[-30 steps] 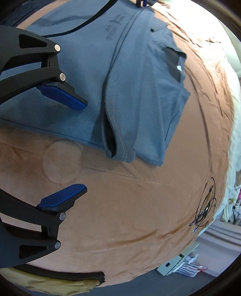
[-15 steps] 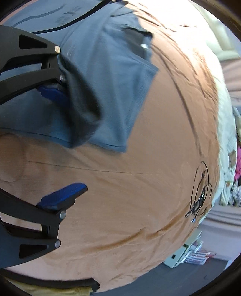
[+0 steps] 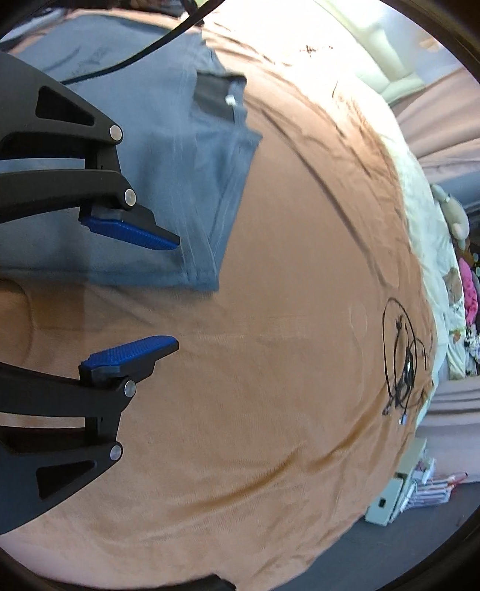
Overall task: Fold small clothes
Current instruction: 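Close the left tool on the folded edge while the right tool grasps it too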
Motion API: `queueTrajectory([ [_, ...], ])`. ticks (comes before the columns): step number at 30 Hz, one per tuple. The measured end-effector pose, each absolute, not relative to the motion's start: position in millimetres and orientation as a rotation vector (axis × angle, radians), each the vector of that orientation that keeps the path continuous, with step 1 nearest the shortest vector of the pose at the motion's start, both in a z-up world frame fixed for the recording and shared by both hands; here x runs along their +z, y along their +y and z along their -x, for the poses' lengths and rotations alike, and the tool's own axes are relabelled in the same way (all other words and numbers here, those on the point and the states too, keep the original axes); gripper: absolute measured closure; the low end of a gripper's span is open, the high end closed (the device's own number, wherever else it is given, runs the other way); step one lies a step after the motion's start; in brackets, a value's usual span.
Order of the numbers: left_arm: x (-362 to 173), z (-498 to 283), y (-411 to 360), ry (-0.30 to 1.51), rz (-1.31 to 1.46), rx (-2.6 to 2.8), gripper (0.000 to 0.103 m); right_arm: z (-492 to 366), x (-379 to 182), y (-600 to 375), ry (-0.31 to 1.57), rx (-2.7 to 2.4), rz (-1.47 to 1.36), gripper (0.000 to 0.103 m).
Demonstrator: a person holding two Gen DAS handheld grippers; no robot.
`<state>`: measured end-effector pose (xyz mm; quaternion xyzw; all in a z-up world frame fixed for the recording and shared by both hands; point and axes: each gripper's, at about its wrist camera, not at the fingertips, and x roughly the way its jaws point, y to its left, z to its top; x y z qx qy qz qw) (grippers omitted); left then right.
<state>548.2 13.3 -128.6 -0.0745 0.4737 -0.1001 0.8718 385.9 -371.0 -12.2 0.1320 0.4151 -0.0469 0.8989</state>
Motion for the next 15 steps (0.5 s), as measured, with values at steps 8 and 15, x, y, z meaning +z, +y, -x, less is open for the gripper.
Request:
queueTrajectory([
  [8, -161.8, -553.8, 5.5, 1.053, 0.168, -0.202, 0.077, -409.9, -25.6, -376.0, 0.905, -0.106, -0.297, 0.059],
  [15, -147.1, -544.1, 4.8, 1.005, 0.142, -0.197, 0.098, -411.0, -12.6, -363.8, 0.877, -0.127, -0.228, 0.098],
])
